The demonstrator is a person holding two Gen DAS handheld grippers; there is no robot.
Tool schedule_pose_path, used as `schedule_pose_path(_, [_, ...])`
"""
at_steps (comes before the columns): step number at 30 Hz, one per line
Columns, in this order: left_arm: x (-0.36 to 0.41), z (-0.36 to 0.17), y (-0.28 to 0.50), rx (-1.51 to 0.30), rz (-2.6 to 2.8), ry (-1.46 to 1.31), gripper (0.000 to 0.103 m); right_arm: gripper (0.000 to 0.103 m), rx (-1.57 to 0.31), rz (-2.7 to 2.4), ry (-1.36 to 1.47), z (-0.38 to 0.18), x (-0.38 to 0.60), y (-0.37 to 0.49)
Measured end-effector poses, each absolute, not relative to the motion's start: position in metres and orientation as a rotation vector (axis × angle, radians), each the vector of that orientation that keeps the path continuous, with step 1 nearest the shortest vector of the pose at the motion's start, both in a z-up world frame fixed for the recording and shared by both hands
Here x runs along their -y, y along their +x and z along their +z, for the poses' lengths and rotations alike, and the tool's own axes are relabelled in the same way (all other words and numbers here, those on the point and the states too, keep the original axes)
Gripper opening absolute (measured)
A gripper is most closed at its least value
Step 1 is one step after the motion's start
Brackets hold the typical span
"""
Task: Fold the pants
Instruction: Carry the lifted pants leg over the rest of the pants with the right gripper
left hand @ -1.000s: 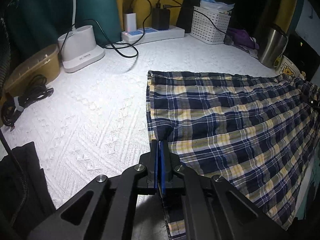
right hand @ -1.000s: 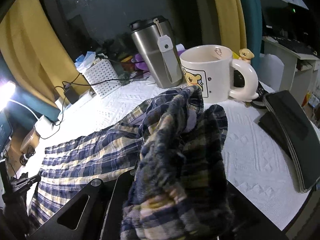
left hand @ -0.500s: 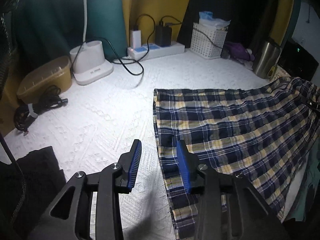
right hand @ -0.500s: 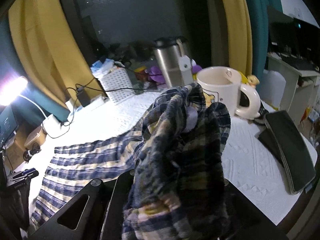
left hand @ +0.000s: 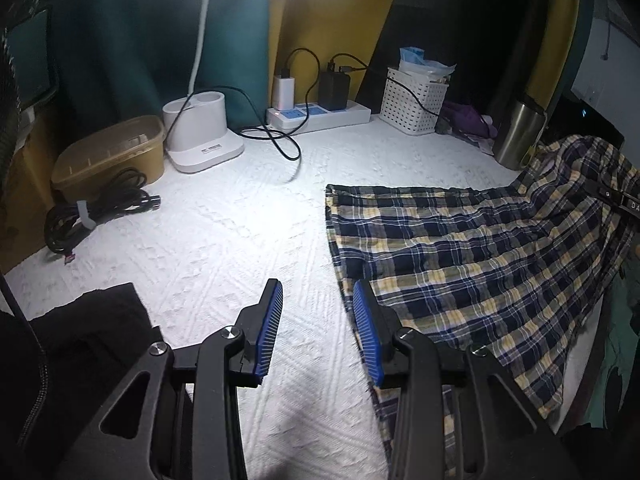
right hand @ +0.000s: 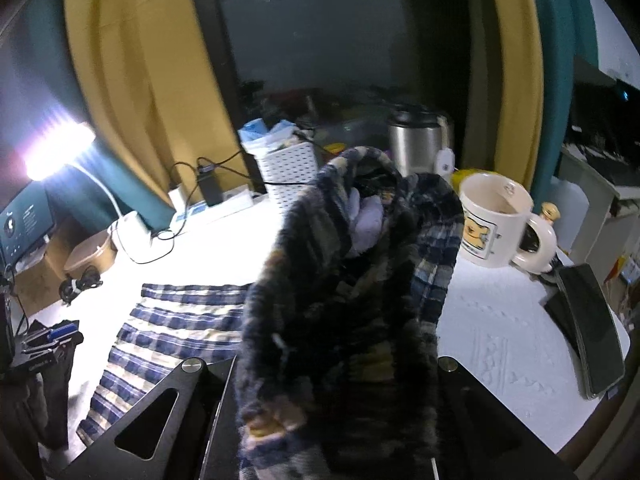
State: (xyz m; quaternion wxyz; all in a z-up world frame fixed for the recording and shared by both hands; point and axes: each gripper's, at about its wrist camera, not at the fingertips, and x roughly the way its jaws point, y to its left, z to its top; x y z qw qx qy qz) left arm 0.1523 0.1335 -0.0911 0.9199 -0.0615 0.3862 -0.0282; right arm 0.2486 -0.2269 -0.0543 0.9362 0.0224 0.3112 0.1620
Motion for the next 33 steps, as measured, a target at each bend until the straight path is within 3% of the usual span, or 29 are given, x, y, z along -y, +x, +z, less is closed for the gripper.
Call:
schedule_pose_path(14, [-0.169, -0.093, 0.133, -0.765, -0.058, -0.174, 0.037, 0.01, -0.673, 0.42, -0.048, -0.059, 0.143, 0.247])
schedule_pose_path(33, [-0.201, -0.1, 0.12, -0.769, -0.036, -0.214, 0.037, 0.01, -0.821, 0.534, -0.185, -0.117, 0.034, 0.249])
